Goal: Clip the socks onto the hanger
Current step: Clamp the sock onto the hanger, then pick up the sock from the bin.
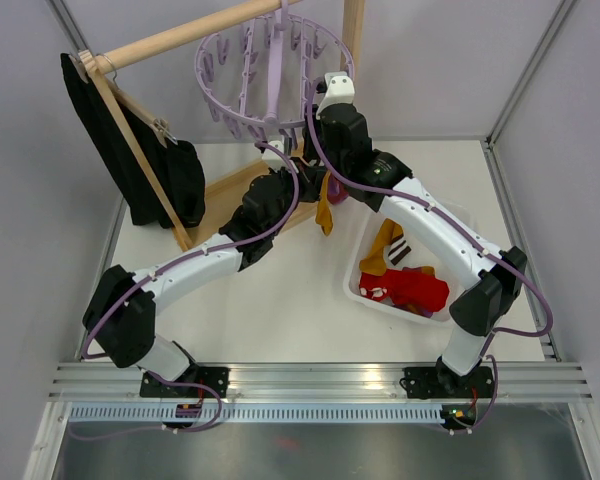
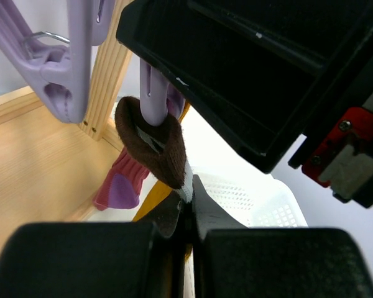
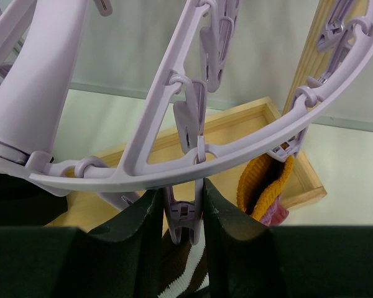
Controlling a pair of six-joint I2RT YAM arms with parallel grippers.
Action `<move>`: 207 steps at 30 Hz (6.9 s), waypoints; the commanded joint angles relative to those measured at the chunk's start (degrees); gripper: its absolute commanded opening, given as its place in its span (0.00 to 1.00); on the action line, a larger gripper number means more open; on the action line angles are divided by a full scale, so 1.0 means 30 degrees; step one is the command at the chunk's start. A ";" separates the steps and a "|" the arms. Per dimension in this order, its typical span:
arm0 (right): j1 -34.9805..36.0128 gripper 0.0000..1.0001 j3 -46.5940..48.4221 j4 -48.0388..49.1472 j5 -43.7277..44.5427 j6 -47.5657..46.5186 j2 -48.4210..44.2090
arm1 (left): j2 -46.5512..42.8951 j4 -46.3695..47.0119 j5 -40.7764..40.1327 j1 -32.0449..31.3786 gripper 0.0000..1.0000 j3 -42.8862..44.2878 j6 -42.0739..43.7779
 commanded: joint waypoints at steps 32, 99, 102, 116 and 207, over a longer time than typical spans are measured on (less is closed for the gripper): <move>0.0055 0.00 0.0414 0.0637 0.1138 -0.0646 -0.0887 | 0.0281 0.1019 -0.0579 -0.0064 0.02 0.1689 0.1597; -0.5245 0.90 -0.6521 -0.5779 -0.0736 0.2516 -0.8648 | -0.8947 -1.3365 -0.2279 -0.0006 0.66 0.4178 0.4585; -0.5714 0.89 -1.0065 -0.5342 -0.1378 0.3424 -0.9762 | -0.8977 -1.3979 -0.1635 -0.0006 0.66 0.4471 0.4556; -0.8819 0.55 -1.9800 -0.0335 -0.3194 0.6093 -0.9415 | -0.8801 -1.4596 0.1268 -0.0006 0.66 0.3710 0.3179; -1.0082 0.00 -0.9138 -0.6365 -0.6596 0.5331 -0.9003 | 0.9888 1.1948 -0.3740 -0.7155 0.68 0.3680 1.2261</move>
